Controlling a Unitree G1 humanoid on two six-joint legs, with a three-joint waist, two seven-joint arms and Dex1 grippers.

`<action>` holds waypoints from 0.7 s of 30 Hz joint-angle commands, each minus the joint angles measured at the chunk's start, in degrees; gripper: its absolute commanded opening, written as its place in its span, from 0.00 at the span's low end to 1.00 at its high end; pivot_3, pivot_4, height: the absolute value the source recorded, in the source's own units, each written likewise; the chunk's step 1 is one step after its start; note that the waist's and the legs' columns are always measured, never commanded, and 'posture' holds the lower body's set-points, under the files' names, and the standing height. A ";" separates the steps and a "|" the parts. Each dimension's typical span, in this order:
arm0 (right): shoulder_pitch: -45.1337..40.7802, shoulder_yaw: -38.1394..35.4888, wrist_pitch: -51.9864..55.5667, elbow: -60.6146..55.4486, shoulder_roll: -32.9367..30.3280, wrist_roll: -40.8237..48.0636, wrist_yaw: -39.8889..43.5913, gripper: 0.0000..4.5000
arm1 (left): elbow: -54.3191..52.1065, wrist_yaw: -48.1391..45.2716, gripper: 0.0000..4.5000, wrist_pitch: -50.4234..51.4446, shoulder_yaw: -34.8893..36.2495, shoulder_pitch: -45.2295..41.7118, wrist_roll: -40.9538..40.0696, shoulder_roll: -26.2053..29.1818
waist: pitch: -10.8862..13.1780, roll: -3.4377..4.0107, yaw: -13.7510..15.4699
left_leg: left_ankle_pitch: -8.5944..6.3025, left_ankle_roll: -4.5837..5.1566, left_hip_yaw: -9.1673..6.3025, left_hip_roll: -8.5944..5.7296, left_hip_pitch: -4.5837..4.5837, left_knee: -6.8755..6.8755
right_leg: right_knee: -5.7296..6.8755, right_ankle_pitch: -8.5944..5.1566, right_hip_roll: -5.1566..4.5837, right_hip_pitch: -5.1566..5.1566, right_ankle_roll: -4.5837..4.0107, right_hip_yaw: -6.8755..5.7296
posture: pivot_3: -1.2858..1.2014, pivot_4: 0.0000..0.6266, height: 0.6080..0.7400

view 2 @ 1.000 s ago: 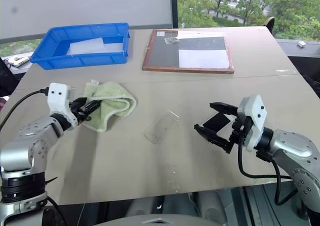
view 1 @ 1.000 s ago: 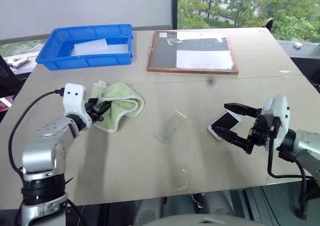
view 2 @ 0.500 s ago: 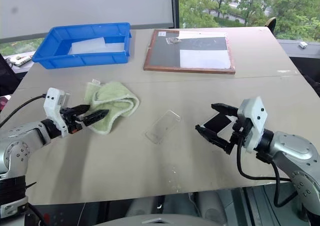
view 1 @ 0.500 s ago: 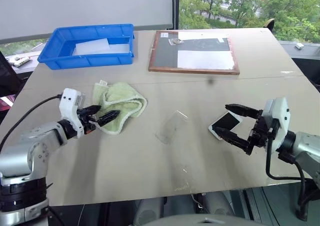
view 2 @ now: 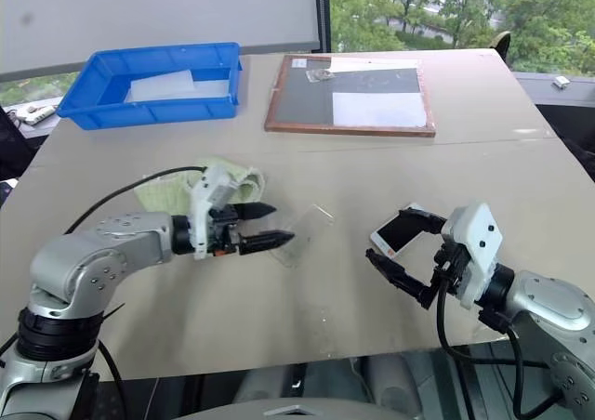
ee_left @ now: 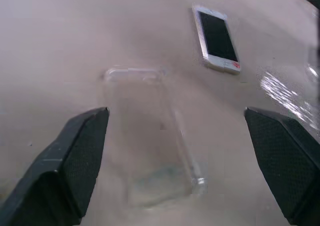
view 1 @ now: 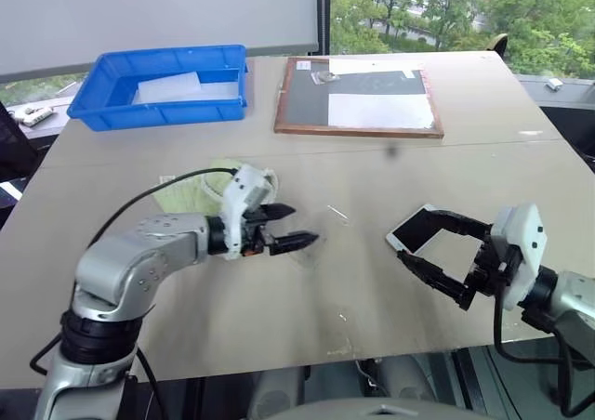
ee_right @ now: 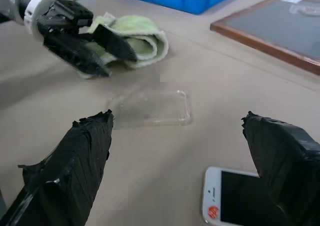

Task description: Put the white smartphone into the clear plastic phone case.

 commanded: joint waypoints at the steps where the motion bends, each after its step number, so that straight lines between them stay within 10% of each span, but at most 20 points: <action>1: 1.21 -2.30 -0.75 -3.46 -0.41 0.38 -0.89 1.00 | -0.06 -0.12 0.99 -1.98 -3.49 -2.67 3.23 0.60 | 0.00 0.00 0.12 | 0.00 0.00 -0.01 0.00 0.00 0.00 | 0.00 0.00 0.01 0.00 0.00 -0.01 | 0.52 0.24 1.00; 10: 0.99 -2.60 0.31 -4.63 -1.36 1.45 -2.95 1.00 | 18.71 -26.17 0.99 -36.47 -13.61 -7.01 19.79 7.71 | 0.01 0.01 0.31 | 0.00 0.00 0.02 0.00 0.00 0.00 | -0.01 -0.01 0.02 -0.03 -0.03 -0.01 | 0.52 0.24 1.00; 21: 9.29 -8.44 -2.17 -6.33 -3.83 1.53 3.72 1.00 | 51.75 -51.43 0.99 -75.49 -26.64 -23.25 31.60 3.65 | 0.01 0.02 1.27 | -0.01 0.03 -0.03 0.00 -0.46 0.10 | -0.27 0.12 0.00 -0.21 -0.18 -0.14 | 0.52 0.24 1.00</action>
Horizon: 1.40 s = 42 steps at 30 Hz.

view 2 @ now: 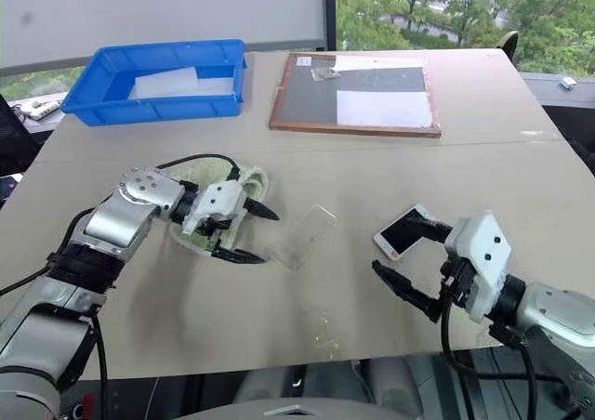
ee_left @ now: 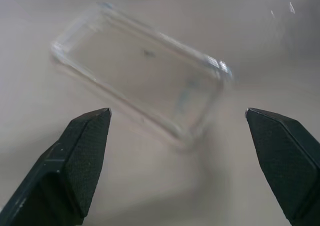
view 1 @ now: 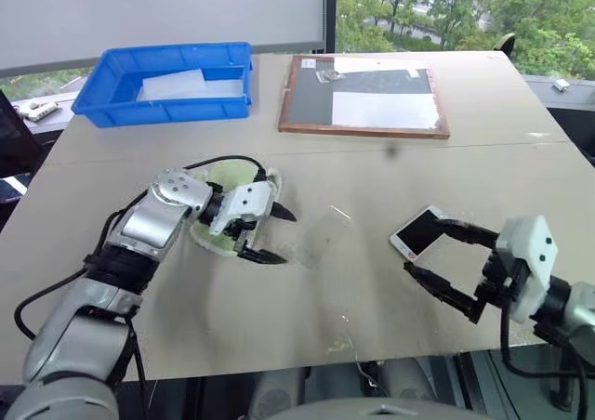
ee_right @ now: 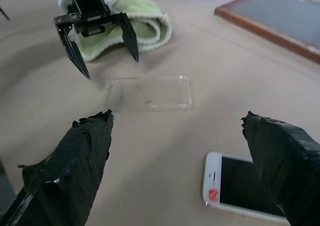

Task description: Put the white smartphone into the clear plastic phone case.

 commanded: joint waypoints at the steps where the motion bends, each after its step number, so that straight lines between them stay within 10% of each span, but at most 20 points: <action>1: 1.91 -2.65 -2.13 -3.03 -0.03 0.07 1.24 1.00 | 6.84 -1.64 0.99 -11.65 -4.48 -4.25 2.04 -1.83 | 0.00 0.00 0.26 | 0.00 0.00 -0.05 0.00 -0.12 0.10 | 0.01 0.01 0.00 -0.06 0.03 -0.06 | 0.52 0.24 1.00; 7: 5.60 -2.66 -3.42 -5.26 1.44 -1.31 0.24 1.00 | 20.17 -1.64 0.81 -23.21 -8.61 -9.81 4.04 -8.70 | -0.01 0.01 0.57 | -0.01 0.05 -0.18 -0.03 -0.34 0.51 | 0.02 0.02 0.01 -0.05 0.37 -0.17 | 0.52 0.24 1.00; 15: 11.35 -3.11 -7.62 -5.61 0.64 -2.22 0.53 1.00 | 26.75 -1.64 0.01 -29.54 -10.67 -13.89 3.05 -12.02 | -0.13 0.09 0.65 | 0.00 0.08 -0.22 -0.07 -0.25 0.64 | 0.18 0.02 0.00 0.11 0.41 -0.08 | 0.52 0.24 1.00; 21: 13.44 -2.45 -10.32 -5.61 -0.45 -1.96 -0.78 1.00 | 22.01 -1.64 0.01 -23.34 -12.27 -16.92 -5.02 -7.81 | -0.07 0.04 0.09 | 0.00 0.08 -0.21 -0.04 -0.33 0.69 | 0.28 0.03 0.04 -0.02 0.43 -0.06 | 0.52 0.24 1.00; 26: 13.26 -1.57 -10.68 -5.61 -1.17 -1.77 -1.80 1.00 | 21.15 -1.64 0.49 -25.90 -16.10 -20.69 -7.18 -7.58 | -0.07 0.04 0.52 | -0.01 0.08 -0.23 -0.06 -0.35 0.69 | 0.33 0.12 0.04 -0.05 0.58 -0.06 | 0.52 0.24 1.00; 42: 18.01 -0.94 -16.38 -5.62 -4.72 -0.58 -5.23 1.00 | 42.57 -1.64 0.49 -43.96 -23.25 -30.07 3.45 -19.74 | -0.03 -0.02 0.09 | -0.02 0.09 -0.18 -0.10 -0.34 0.73 | 0.37 0.04 0.06 -0.05 0.45 0.01 | 0.52 0.24 1.00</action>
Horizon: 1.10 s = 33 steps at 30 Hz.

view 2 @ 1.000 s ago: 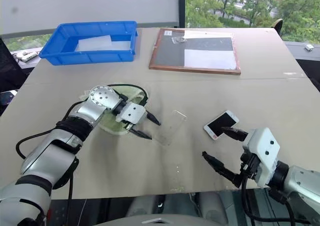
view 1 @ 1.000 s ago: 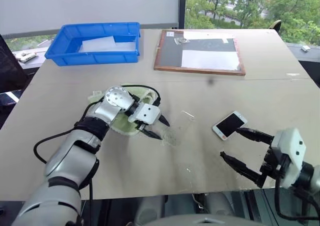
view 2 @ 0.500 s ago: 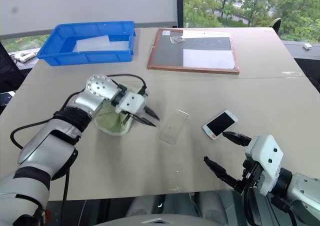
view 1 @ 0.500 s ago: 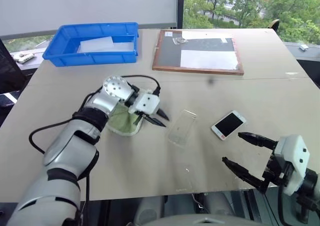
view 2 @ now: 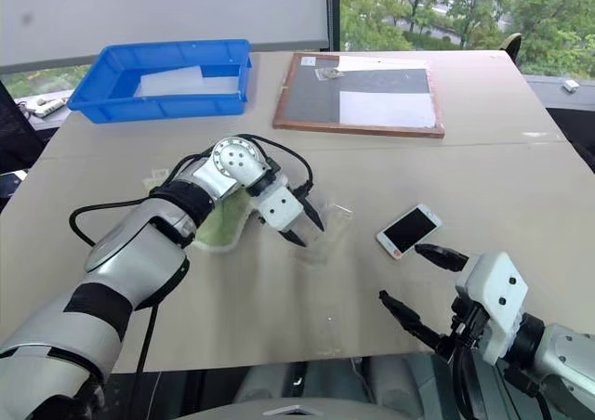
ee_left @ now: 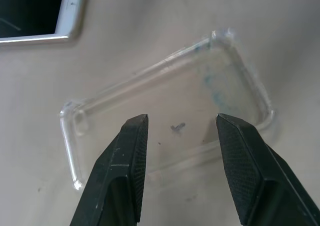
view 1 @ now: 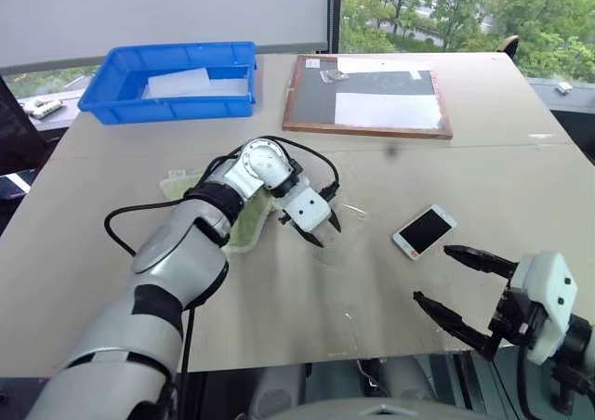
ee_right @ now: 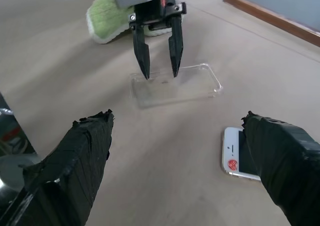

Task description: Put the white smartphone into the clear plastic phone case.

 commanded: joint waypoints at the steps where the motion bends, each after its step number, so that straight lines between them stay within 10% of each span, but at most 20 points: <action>1: 1.66 -0.55 -3.30 -1.97 -1.13 1.51 -1.23 1.00 | 1.11 -0.23 0.49 1.83 -1.70 -2.79 -1.50 0.84 | 0.00 0.00 0.04 | 0.00 0.00 -0.01 0.00 0.00 0.00 | 0.01 -0.01 0.00 0.00 -0.01 -0.01 | 0.52 0.24 1.00; 31: 3.85 -0.95 -5.45 -1.97 -4.42 3.28 -2.45 1.00 | 4.32 -0.23 0.49 -7.50 -4.90 -3.86 2.03 0.09 | 0.04 -0.07 0.36 | -0.02 0.02 0.00 0.00 -0.06 0.22 | 0.08 -0.01 0.00 0.01 -0.02 0.00 | 0.52 0.24 1.00; 33: 3.70 -0.47 -5.70 -1.97 -4.67 3.44 -3.00 1.00 | 3.84 -0.23 0.37 -6.10 -4.57 -2.93 1.78 -0.31 | 0.04 -0.07 0.35 | -0.02 0.03 0.01 0.00 -0.06 0.24 | 0.08 -0.01 -0.01 0.02 -0.02 0.01 | 0.52 0.24 1.00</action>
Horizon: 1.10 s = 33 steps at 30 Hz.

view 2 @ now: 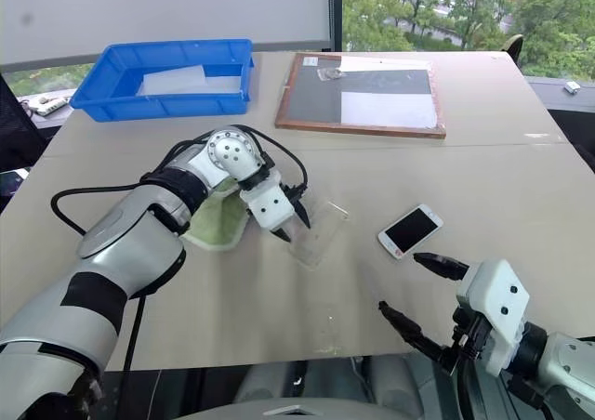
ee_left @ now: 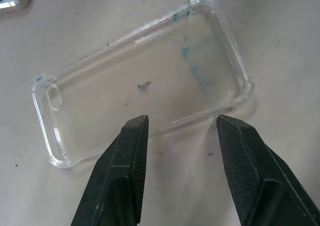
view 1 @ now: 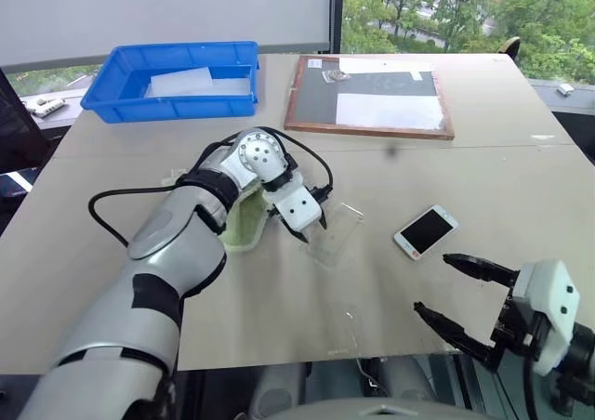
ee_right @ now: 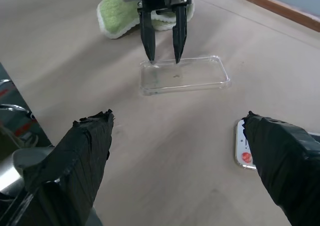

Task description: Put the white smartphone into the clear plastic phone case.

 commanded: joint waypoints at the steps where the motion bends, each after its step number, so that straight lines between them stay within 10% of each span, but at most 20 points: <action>1: -0.08 -0.16 -1.71 -1.97 -0.61 1.12 -1.12 1.00 | -1.36 -0.21 0.29 2.68 1.50 1.23 -0.63 -0.41 | 0.00 0.00 -0.01 | 0.00 0.00 0.00 0.00 0.00 0.00 | 0.00 0.00 0.00 0.00 0.00 0.00 | 0.52 0.24 1.00; 4: 0.69 0.21 -2.46 -1.97 -0.72 0.72 -1.46 1.00 | -5.60 -0.21 0.01 13.95 1.22 2.25 -5.52 1.21 | 0.00 0.00 -0.01 | 0.00 0.01 -0.01 0.00 0.01 0.00 | 0.04 0.02 0.00 0.00 0.02 0.00 | 0.52 0.24 1.00; 15: -1.96 5.80 0.81 -1.97 -2.14 -1.61 -9.08 1.00 | -52.23 8.98 0.01 83.31 11.50 13.51 -14.66 10.65 | 0.00 0.05 -1.06 | 0.00 0.00 -0.06 0.10 0.02 0.05 | 0.13 -0.02 0.00 0.01 -0.01 -0.03 | 0.52 0.24 1.00; 28: -8.96 5.74 12.20 -1.02 1.23 -1.83 -12.47 1.00 | -52.79 20.97 0.01 85.96 13.41 20.00 -0.15 2.89 | -0.05 0.10 -0.46 | -0.01 0.01 -0.04 0.02 0.03 0.32 | 0.20 -0.02 0.01 0.08 0.00 0.01 | 0.52 0.24 1.00; 33: -8.91 2.58 13.01 1.21 1.62 -2.25 -7.17 1.00 | -56.96 19.08 0.39 90.09 18.89 22.11 -3.68 3.45 | -0.05 0.11 -0.10 | -0.01 0.01 -0.04 0.04 0.03 0.36 | 0.21 -0.02 0.02 0.09 0.01 0.00 | 0.52 0.24 1.00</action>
